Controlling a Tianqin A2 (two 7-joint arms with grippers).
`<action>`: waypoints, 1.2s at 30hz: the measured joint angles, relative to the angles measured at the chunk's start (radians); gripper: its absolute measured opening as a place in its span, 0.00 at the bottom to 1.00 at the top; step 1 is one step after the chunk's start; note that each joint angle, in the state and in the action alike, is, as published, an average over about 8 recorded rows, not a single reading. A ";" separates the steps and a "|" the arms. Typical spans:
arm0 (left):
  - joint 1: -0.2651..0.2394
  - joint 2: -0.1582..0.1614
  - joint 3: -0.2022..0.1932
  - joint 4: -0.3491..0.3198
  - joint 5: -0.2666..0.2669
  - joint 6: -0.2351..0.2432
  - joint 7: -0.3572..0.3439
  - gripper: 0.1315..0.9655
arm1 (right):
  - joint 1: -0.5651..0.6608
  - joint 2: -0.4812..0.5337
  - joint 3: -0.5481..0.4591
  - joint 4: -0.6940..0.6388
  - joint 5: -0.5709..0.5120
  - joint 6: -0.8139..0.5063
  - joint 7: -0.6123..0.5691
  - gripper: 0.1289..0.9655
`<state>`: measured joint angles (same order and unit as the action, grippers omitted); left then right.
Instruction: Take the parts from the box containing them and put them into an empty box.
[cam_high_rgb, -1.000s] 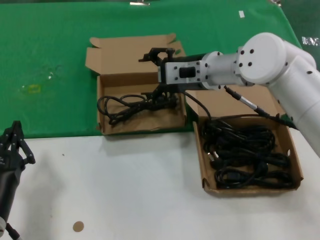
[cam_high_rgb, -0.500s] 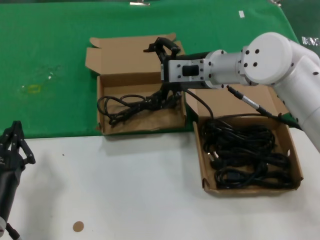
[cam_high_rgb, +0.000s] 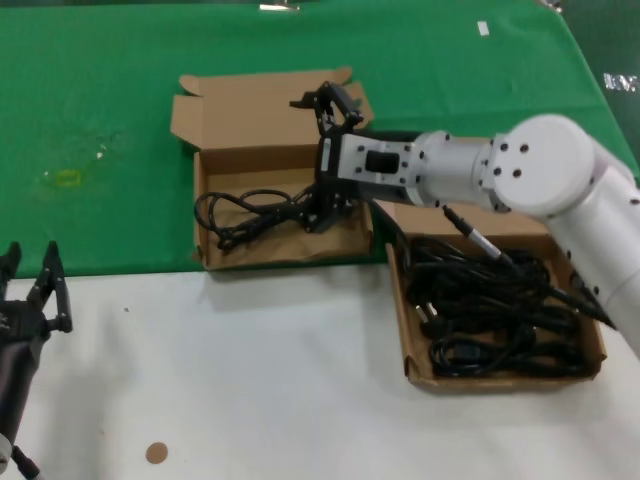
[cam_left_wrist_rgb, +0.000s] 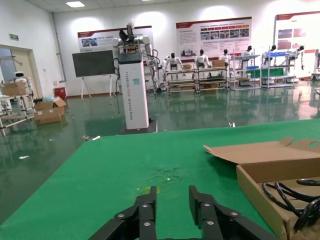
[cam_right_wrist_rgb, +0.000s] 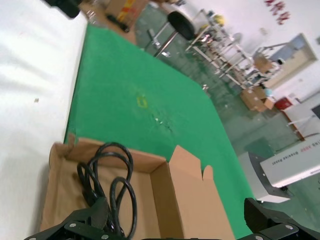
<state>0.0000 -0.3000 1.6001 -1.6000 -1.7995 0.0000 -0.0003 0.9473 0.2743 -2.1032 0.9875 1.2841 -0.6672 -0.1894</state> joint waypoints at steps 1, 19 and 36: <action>0.000 0.000 0.000 0.000 0.000 0.000 0.000 0.12 | -0.014 0.000 0.007 0.009 0.008 0.010 0.003 0.97; 0.000 0.000 0.000 0.000 0.000 0.000 0.000 0.52 | -0.270 0.007 0.143 0.174 0.147 0.190 0.054 1.00; 0.000 0.000 0.000 0.000 0.000 0.000 0.000 0.85 | -0.512 0.014 0.272 0.331 0.279 0.361 0.102 1.00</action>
<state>0.0000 -0.3000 1.6000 -1.6000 -1.7998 0.0000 -0.0003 0.4349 0.2882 -1.8309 1.3189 1.5632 -0.3063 -0.0870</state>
